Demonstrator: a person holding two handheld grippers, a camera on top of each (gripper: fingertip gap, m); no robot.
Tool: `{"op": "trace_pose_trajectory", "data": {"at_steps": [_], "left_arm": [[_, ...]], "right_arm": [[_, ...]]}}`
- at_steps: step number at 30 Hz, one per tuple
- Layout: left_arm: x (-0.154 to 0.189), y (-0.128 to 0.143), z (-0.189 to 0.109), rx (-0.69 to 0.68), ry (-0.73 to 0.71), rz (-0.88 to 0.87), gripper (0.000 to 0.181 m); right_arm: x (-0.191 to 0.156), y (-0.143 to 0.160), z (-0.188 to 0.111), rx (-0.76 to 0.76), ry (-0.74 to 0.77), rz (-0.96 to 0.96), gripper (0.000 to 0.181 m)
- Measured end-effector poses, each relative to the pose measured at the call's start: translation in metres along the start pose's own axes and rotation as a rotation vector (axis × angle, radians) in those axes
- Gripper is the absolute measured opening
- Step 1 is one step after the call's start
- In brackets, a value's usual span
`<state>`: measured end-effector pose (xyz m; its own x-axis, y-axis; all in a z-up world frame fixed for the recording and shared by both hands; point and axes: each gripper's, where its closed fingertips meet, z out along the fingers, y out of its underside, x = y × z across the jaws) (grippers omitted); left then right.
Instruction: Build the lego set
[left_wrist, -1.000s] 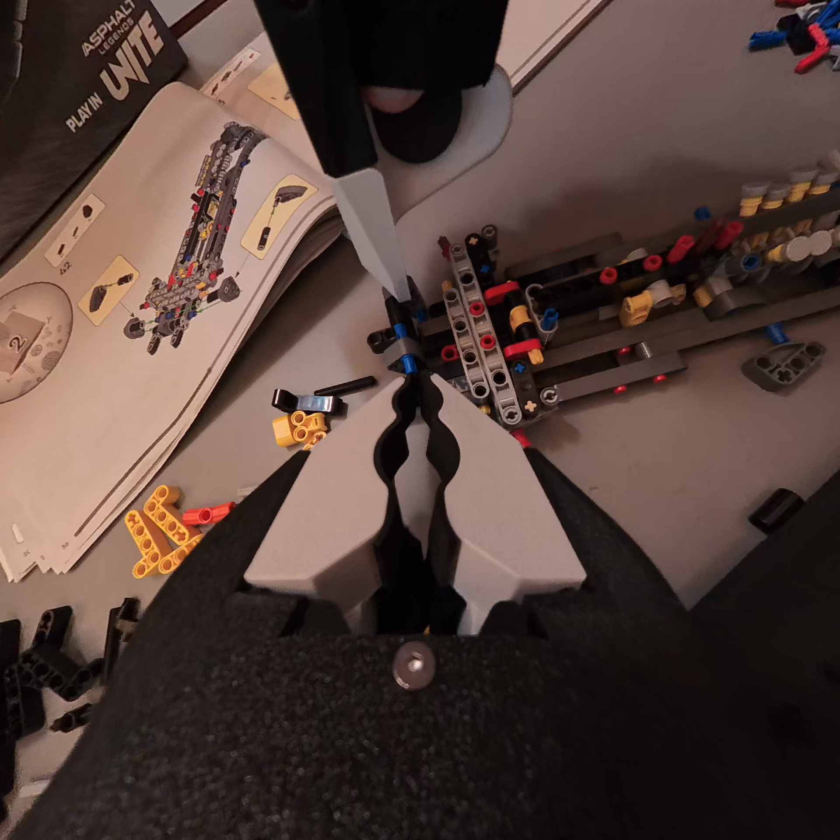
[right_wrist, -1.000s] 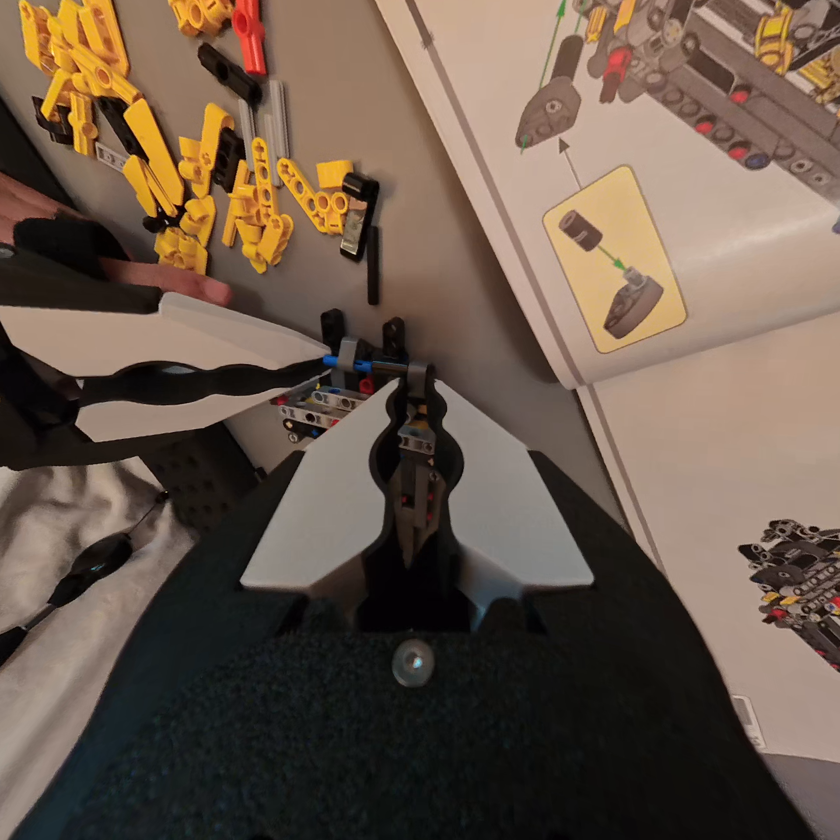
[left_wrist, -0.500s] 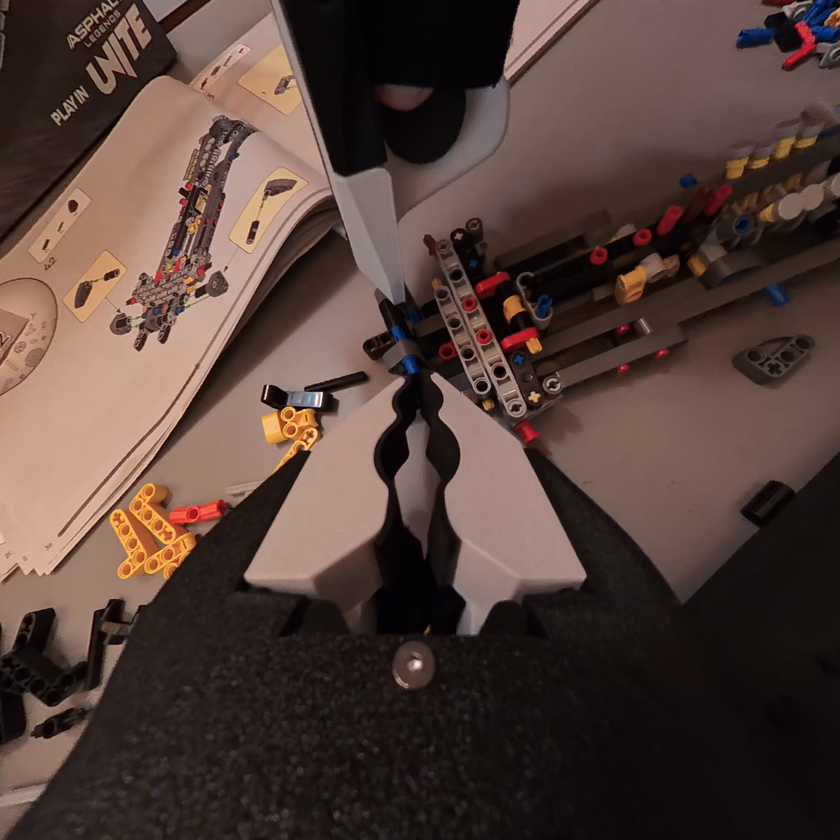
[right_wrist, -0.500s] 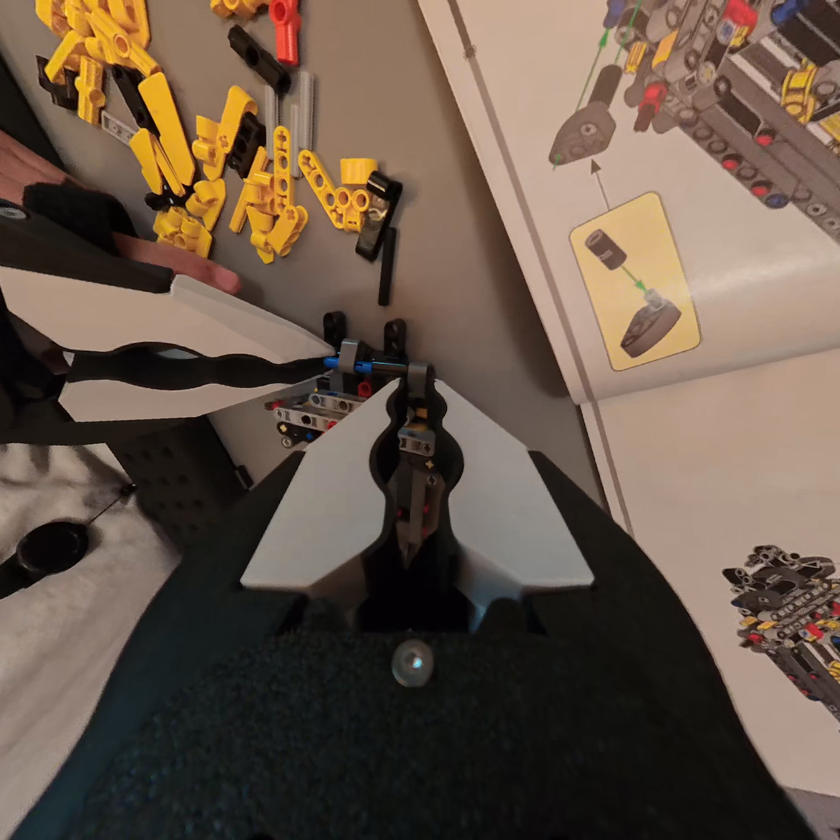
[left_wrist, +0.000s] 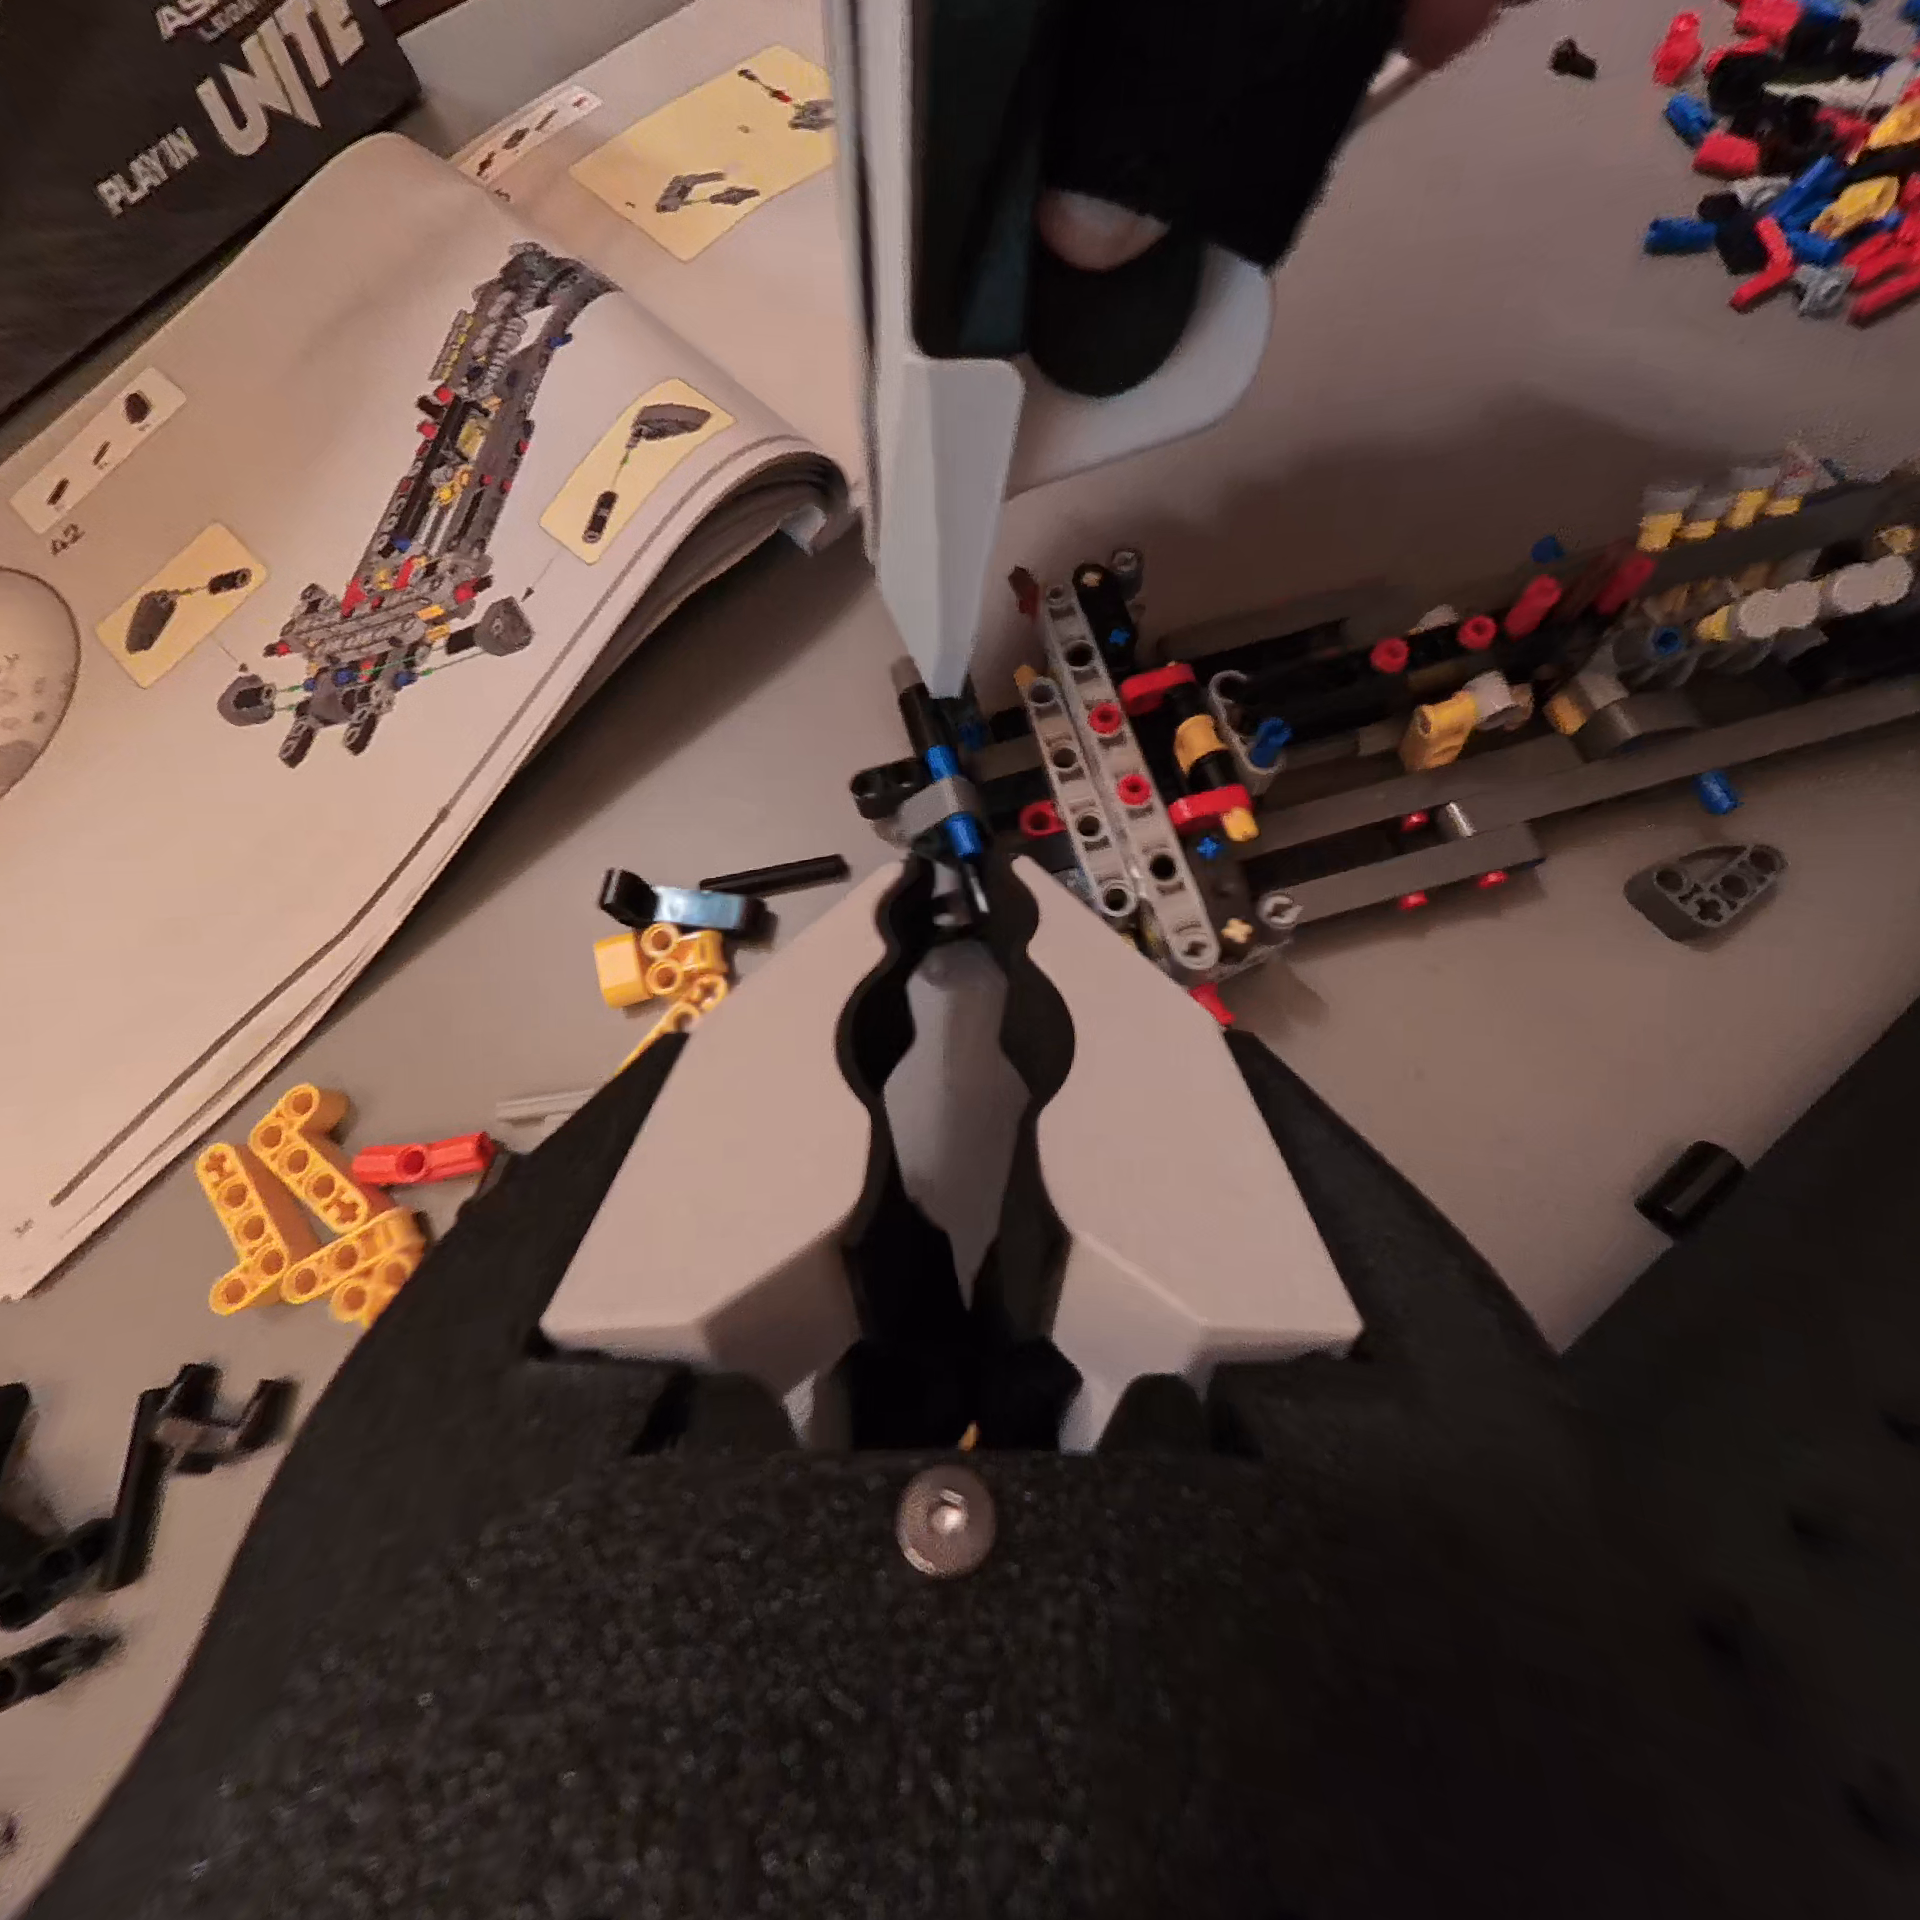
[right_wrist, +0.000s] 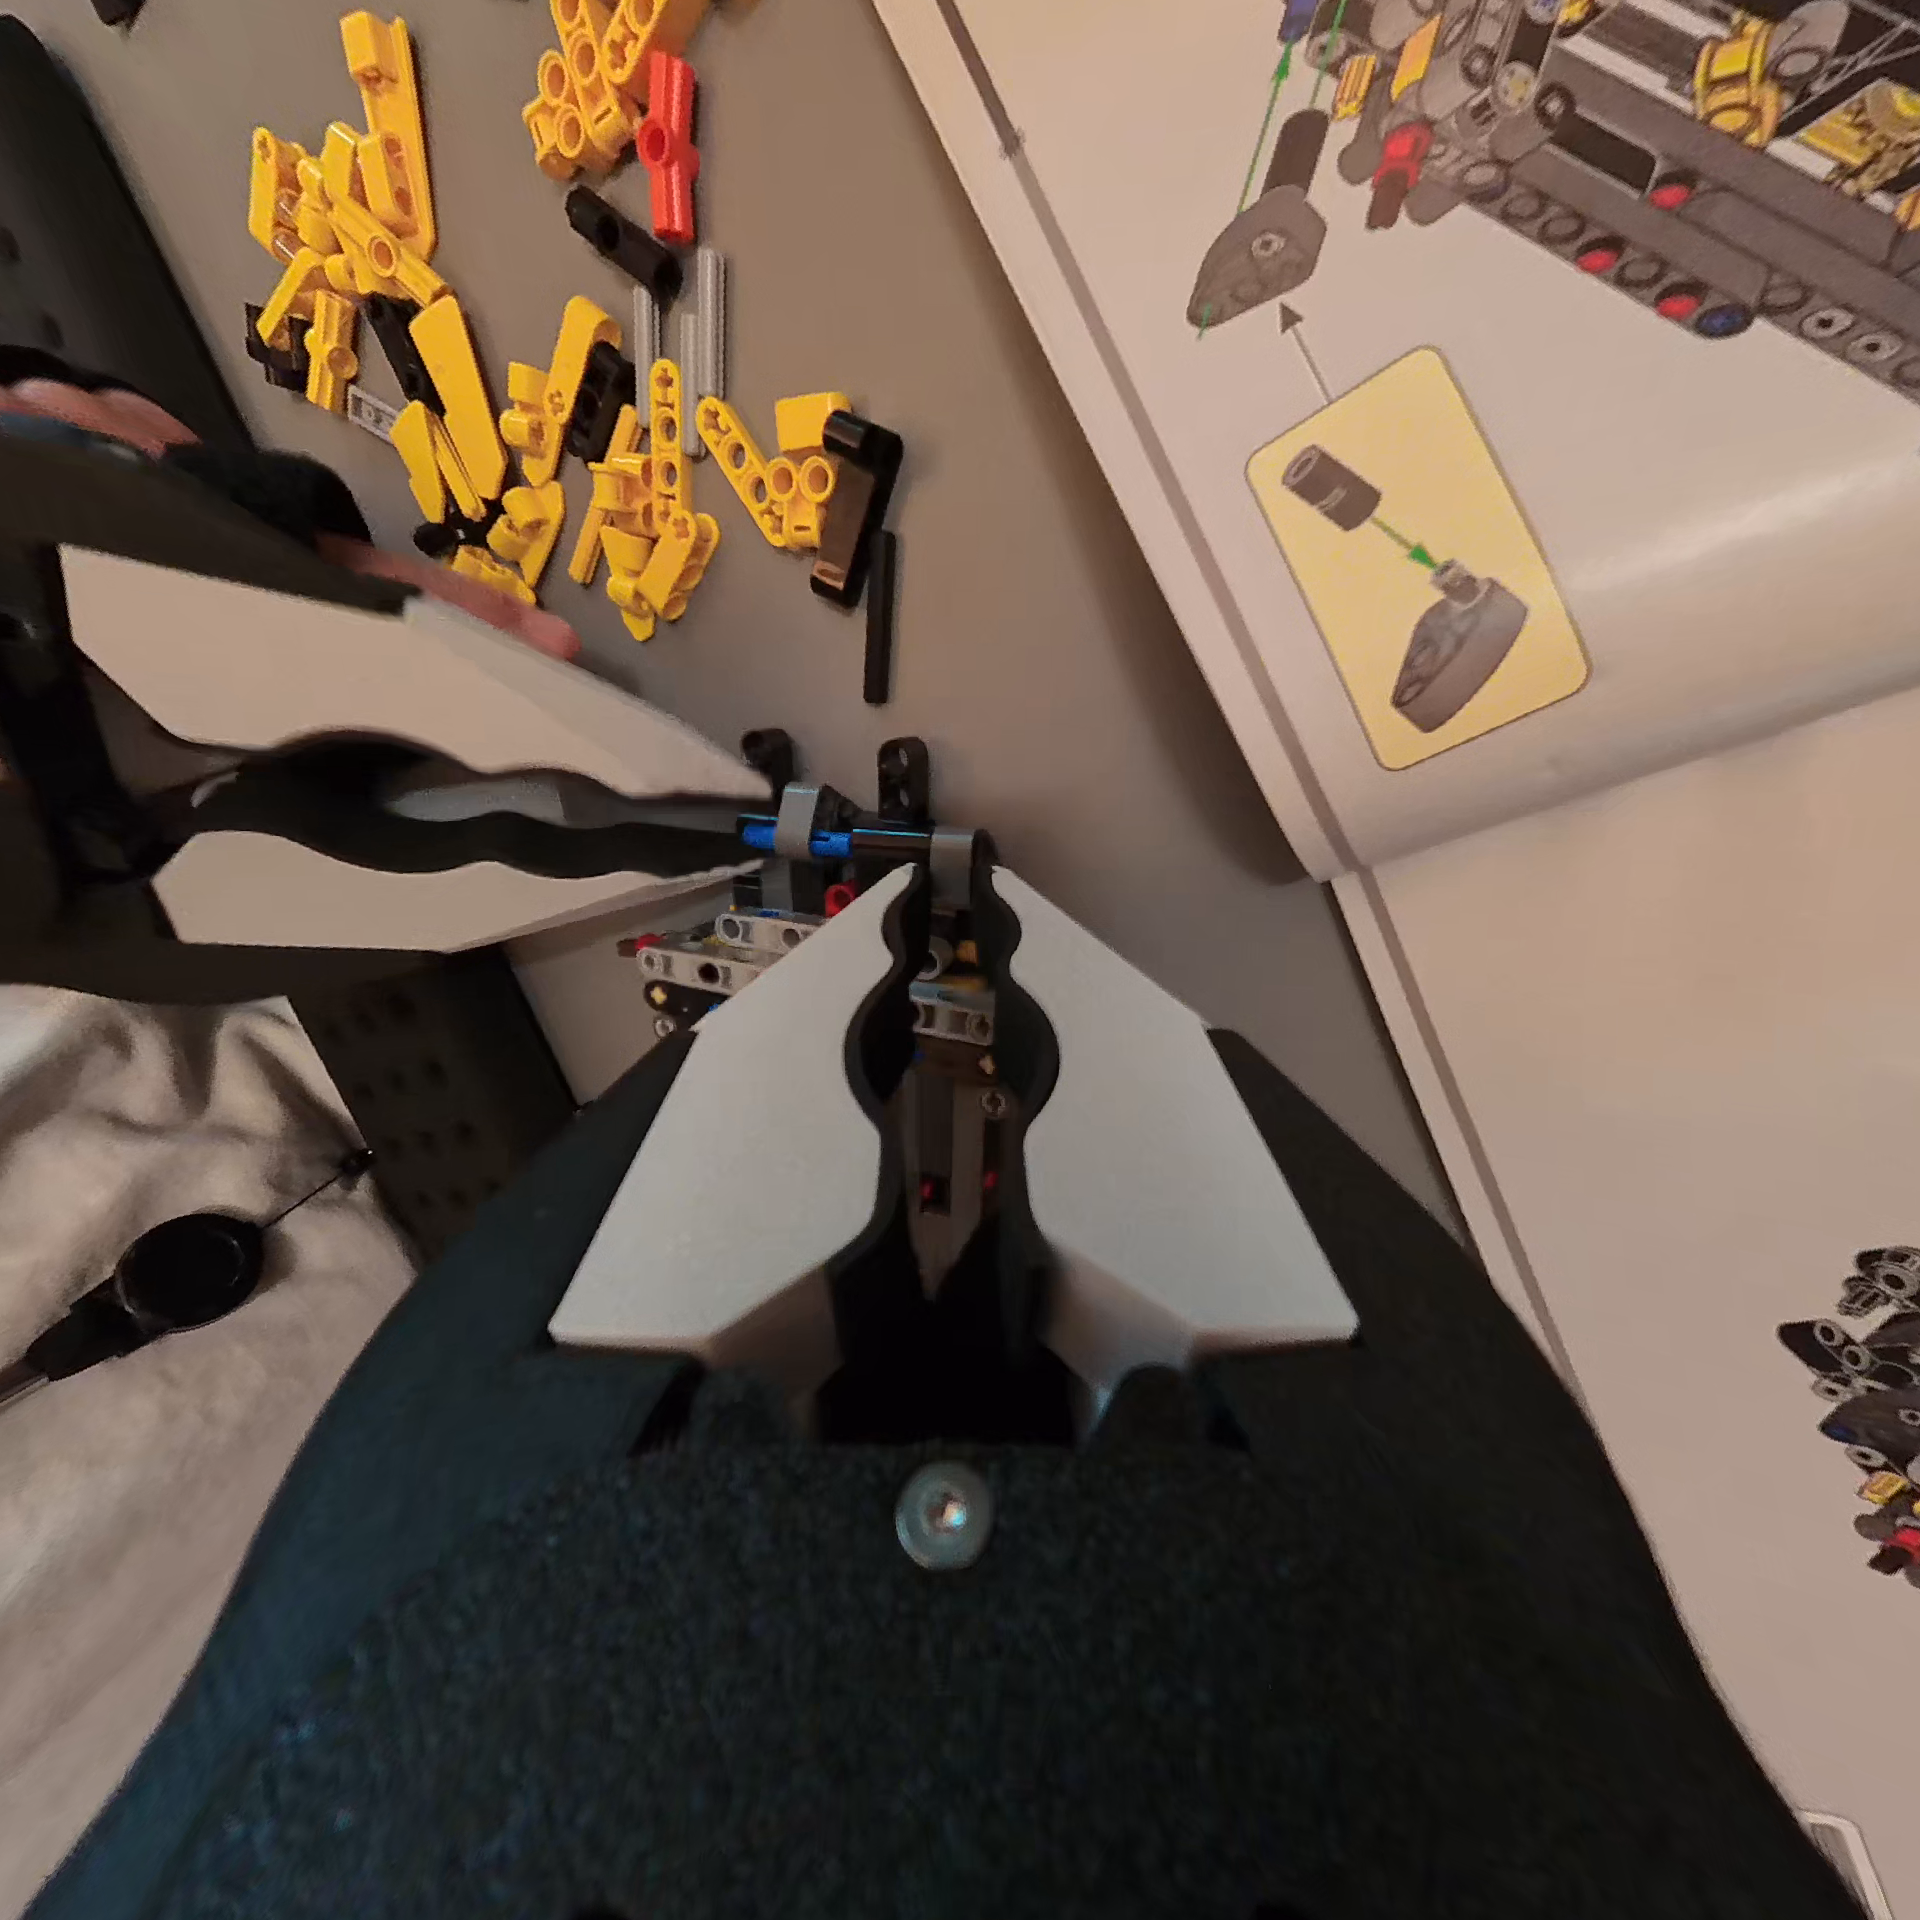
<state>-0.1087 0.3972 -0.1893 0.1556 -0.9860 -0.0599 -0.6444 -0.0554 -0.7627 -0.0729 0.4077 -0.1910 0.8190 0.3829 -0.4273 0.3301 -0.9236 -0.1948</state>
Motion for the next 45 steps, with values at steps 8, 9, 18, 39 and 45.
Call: {"op": "trace_pose_trajectory", "data": {"at_steps": [8,9,18,39,45], "left_arm": [[0.002,0.000,0.007,-0.015,0.045,-0.040,0.015],[0.002,0.000,0.008,-0.011,0.041,-0.037,0.015],[0.005,0.002,0.011,-0.061,0.058,-0.082,0.014],[0.007,0.001,0.013,-0.121,0.002,-0.092,0.014],[0.008,0.000,0.014,-0.107,0.003,-0.086,0.013]], "right_arm": [[-0.004,0.002,0.002,0.007,0.004,-0.006,0.007],[-0.004,0.002,0.001,0.009,0.005,-0.007,0.007],[-0.004,0.005,-0.001,0.028,-0.005,-0.022,0.007],[-0.004,0.010,-0.003,0.051,0.222,-0.086,0.007],[-0.002,0.013,-0.002,0.042,0.217,-0.108,0.007]]}}
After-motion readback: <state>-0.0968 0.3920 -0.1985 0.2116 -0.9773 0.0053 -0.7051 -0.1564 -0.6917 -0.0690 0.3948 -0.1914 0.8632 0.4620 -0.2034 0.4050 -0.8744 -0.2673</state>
